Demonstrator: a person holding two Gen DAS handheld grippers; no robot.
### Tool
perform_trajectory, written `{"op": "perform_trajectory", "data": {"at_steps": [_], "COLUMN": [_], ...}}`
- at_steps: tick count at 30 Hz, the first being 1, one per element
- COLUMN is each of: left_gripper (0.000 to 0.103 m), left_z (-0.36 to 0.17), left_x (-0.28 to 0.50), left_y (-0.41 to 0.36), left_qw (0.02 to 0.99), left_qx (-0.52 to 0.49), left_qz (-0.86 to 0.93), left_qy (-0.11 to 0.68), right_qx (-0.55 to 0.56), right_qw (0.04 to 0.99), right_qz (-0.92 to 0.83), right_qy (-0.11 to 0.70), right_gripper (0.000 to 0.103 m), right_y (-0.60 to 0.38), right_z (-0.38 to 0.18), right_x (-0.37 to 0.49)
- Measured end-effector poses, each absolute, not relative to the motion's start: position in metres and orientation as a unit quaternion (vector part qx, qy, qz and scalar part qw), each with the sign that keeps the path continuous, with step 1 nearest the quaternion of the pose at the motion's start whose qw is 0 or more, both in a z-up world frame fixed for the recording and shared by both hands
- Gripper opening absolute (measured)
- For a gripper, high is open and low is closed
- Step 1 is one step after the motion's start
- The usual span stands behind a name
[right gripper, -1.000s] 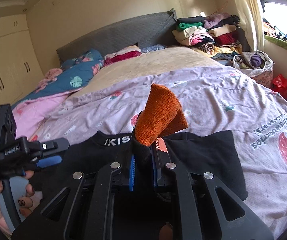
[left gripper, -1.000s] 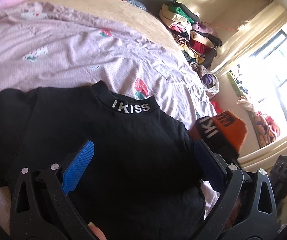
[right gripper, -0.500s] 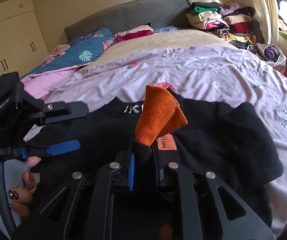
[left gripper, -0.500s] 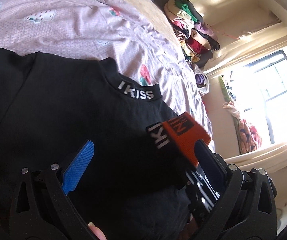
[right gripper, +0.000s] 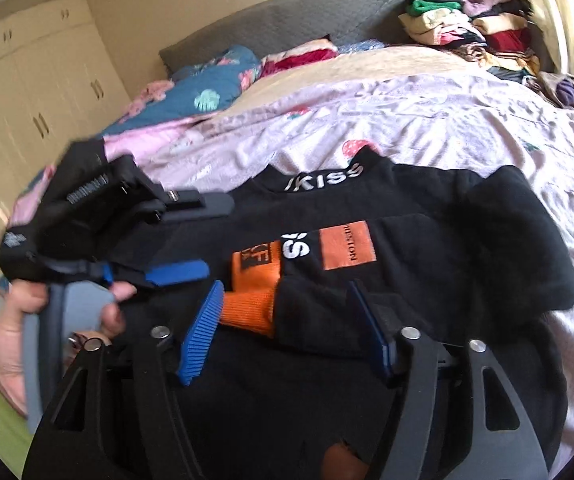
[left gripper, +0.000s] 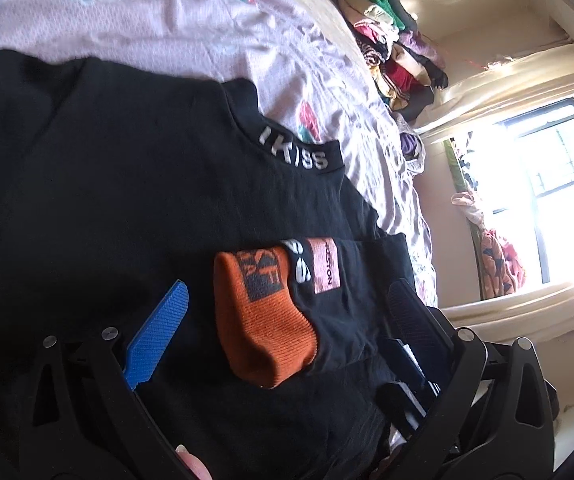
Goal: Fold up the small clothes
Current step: 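Grasp the orange cuff with the left gripper while the right gripper releases it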
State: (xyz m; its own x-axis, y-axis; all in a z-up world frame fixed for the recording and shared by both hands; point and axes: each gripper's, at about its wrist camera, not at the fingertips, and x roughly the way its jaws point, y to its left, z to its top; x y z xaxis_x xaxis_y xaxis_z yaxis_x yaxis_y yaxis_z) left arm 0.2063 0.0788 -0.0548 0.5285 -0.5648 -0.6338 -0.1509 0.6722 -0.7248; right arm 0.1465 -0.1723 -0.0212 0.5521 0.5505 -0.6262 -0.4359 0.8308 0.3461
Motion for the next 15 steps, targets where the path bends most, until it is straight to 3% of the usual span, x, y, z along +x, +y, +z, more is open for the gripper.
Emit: {"op": "perform_trajectory", "data": {"at_steps": [9,11,15], "left_gripper": [0.043,0.014,0.008], "left_z": [-0.071,-0.07,-0.056], "left_x": [0.207,0.208,0.209], "left_y": [0.048,0.046,0.046], "left_qw": [0.805,0.81,0.815], "left_qx": [-0.319,-0.309,-0.318], "left_qz": [-0.094,-0.09,-0.112], "left_qy": [0.492,0.49,0.472], "right_qx": [0.094,0.1,0.109], "right_qw": [0.9,0.905,0.913], "right_qz": [0.223,0.212,0.183], "right_qy": [0.362,0.355,0.348], "right_gripper": [0.066,0.066,0.066], "right_y": [-0.201,-0.207,-0.22], "right_z": [-0.024,-0.024,-0.026], "right_x": [0.147,0.148,0.151]}}
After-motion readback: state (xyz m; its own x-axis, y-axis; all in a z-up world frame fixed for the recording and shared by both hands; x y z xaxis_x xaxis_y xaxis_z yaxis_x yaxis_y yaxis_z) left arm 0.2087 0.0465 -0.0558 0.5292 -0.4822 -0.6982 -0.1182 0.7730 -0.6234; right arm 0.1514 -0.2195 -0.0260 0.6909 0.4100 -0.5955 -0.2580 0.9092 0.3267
